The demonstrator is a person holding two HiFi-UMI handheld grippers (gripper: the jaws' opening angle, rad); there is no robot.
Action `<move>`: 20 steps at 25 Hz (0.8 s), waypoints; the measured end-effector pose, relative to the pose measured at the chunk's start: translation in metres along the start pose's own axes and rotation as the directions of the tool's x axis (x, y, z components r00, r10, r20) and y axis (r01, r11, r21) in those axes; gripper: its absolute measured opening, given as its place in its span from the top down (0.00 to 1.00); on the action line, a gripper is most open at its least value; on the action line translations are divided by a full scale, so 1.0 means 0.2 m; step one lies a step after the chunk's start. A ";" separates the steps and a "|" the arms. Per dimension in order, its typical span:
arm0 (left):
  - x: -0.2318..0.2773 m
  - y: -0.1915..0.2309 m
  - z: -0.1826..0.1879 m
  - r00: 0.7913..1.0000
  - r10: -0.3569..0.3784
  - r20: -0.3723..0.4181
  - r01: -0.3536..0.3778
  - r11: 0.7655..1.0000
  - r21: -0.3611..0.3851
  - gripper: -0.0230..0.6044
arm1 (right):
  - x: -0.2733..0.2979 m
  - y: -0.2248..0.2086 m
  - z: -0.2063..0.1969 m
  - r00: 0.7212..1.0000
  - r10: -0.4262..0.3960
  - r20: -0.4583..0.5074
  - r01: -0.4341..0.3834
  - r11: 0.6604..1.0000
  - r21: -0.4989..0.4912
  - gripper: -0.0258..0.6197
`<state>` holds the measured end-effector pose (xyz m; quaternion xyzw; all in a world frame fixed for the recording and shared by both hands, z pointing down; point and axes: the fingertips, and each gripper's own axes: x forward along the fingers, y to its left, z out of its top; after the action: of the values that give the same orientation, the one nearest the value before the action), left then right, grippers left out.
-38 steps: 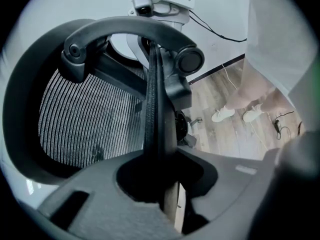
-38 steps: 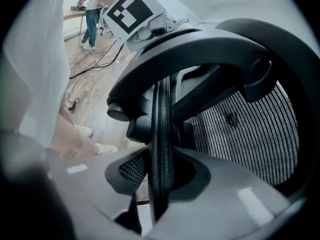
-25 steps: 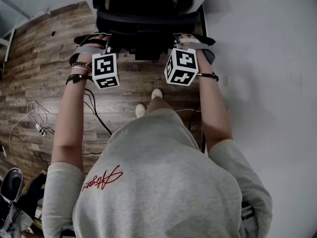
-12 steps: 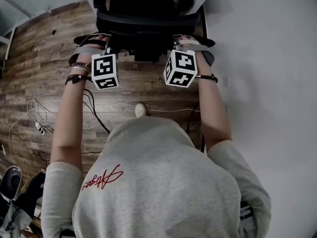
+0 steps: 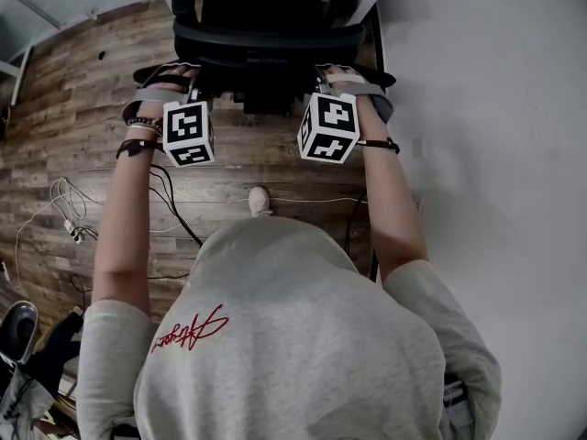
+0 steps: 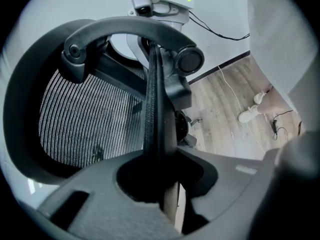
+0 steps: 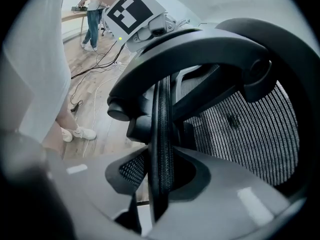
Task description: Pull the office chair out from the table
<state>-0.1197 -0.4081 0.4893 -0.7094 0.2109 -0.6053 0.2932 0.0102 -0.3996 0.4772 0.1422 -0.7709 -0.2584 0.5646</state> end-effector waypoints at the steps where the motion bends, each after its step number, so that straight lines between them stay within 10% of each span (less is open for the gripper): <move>1: 0.01 0.00 0.00 1.000 0.001 -0.001 -0.001 1.000 0.001 0.85 | 0.01 0.00 0.00 1.000 -0.001 0.002 0.001 1.000 -0.001 0.80; 20: -0.25 -0.26 0.06 1.000 0.002 -0.009 -0.002 1.000 -0.006 0.84 | -0.20 0.29 0.09 1.000 -0.016 0.005 0.016 1.000 -0.006 0.80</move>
<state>-0.1199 -0.3354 0.4868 -0.7074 0.2149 -0.6073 0.2907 0.0100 -0.3264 0.4737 0.1461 -0.7704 -0.2655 0.5609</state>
